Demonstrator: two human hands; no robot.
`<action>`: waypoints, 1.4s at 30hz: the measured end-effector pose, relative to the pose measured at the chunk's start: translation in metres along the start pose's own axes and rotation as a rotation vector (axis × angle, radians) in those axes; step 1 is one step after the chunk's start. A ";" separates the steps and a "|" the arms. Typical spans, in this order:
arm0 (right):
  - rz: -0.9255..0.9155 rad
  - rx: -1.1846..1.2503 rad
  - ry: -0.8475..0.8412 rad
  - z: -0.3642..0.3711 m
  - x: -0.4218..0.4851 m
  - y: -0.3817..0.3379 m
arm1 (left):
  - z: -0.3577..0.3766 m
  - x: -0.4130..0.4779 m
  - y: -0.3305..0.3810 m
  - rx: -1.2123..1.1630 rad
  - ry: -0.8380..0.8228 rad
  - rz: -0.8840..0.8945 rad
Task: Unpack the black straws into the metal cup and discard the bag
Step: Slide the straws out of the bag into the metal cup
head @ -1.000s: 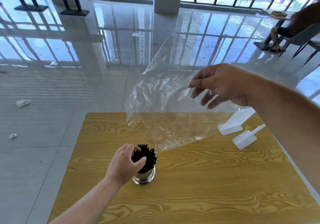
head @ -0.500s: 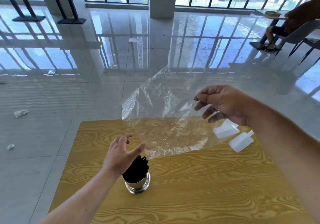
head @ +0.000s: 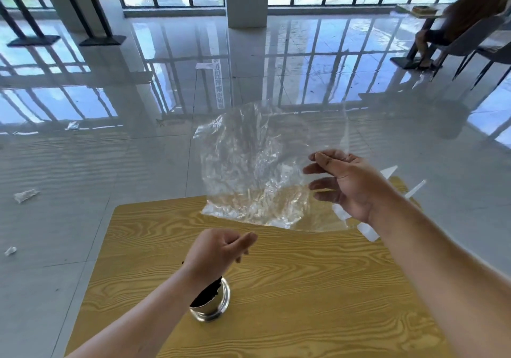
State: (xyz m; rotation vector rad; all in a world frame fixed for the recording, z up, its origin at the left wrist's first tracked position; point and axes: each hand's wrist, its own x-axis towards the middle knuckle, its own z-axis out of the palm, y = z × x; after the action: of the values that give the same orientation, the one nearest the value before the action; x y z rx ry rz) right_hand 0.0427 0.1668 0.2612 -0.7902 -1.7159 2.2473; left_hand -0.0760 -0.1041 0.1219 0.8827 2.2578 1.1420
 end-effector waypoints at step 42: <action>0.154 -0.019 0.048 0.059 -0.019 0.061 | -0.160 0.039 -0.033 -0.809 -0.169 -0.221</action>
State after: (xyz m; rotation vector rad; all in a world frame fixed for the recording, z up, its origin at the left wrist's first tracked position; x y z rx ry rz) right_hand 0.0369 0.0906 0.2196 -1.0046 -1.7116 2.2912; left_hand -0.2169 -0.1761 0.1789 0.3674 1.4846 1.6062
